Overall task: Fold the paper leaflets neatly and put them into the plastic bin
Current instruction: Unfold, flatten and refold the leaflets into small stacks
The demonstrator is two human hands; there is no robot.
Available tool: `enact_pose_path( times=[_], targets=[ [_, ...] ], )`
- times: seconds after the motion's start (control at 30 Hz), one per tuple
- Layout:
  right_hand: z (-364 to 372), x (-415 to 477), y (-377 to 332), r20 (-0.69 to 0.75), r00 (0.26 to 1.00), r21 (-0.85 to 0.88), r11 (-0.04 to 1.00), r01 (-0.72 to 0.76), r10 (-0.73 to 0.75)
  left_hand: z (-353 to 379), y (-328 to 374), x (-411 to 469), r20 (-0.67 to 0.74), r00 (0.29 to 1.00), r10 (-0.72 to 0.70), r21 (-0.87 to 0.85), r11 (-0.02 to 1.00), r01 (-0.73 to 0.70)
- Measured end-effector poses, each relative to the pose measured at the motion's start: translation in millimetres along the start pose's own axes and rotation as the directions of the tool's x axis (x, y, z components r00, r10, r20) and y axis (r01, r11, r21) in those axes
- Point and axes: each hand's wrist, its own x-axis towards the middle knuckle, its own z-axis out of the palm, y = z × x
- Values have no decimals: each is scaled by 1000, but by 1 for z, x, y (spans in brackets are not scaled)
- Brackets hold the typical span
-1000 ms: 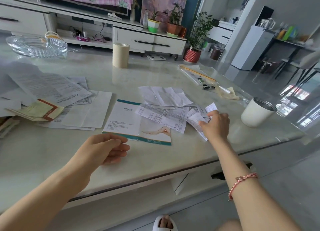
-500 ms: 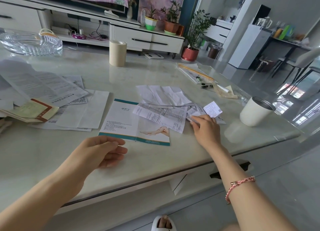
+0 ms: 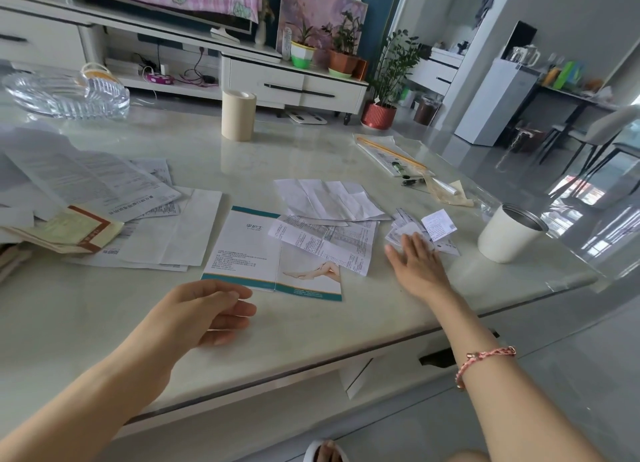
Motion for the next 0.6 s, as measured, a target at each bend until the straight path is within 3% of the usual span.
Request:
enact_pose_path(
  times=[0.13,0.27,0.37,0.6],
  targets=[
    [-4,-4,-2,98,995,-6,1000,-30,30,-4,0,0,-10,1000,-8,-9,1000,8],
    [3,-3,0,-107,994,59,998,10,-3,-2,1,-1,7,1000,-9,-8,1000,9],
    [2,-4,1,-245,969,206,975,89,-36,-2,2,-3,9,1000,6,0,1000,-6],
    [-29,-10,3,-405,912,417,901,123,63,-5,7,-6,4,999,39,-2,999,-39]
  ],
)
